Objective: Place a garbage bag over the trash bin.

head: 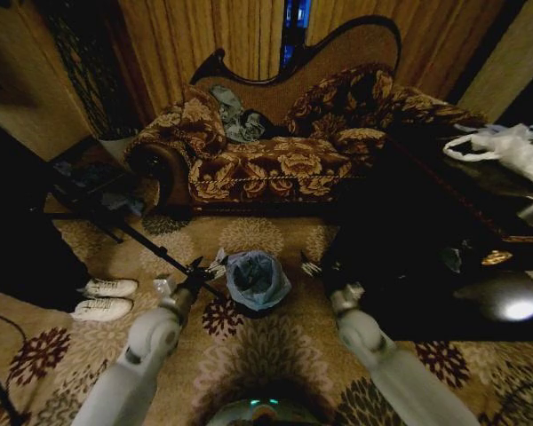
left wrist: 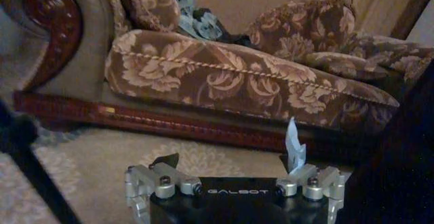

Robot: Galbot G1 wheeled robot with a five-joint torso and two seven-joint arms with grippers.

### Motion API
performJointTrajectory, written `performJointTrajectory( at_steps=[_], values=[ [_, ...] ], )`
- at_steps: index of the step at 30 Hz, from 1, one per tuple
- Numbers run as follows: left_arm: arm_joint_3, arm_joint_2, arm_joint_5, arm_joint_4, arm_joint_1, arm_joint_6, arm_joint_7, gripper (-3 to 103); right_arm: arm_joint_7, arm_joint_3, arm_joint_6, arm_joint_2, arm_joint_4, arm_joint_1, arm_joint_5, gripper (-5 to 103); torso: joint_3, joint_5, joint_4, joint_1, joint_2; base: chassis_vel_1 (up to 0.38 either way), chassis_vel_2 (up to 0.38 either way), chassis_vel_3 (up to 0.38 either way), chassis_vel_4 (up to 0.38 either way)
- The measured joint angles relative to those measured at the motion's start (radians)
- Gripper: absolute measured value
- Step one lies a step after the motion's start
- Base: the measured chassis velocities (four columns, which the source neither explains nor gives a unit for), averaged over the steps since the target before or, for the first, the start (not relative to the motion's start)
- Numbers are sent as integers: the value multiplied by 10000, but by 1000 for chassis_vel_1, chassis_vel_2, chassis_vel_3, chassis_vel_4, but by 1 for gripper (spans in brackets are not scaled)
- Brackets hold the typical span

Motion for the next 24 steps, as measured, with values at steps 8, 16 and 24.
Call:
performJointTrajectory(
  at_steps=[8, 16, 24],
  values=[
    [-838, -266, 1637, -872, 2022, -1204, 419, 100, -835, 3022, 77, 1523, 1907, -3389, -1735, 100, 0, -9, 6, 1, 1, 0, 0, 0, 0],
    [-1396, -583, 2846, -1920, 2900, -1356, 1397, 100, -1635, 4603, 838, 2917, 2378, -4604, -2142, 100, 2, -2, 7, 3, 0, 0, 0, 0, 0],
    [-1896, -905, 2939, -2002, 3495, -1516, 2418, 100, -3464, 5625, 796, 3551, 3170, -5242, -282, 100, 2, -8, 6, 2, -1, 0, 0, 0, 0]
  ],
)
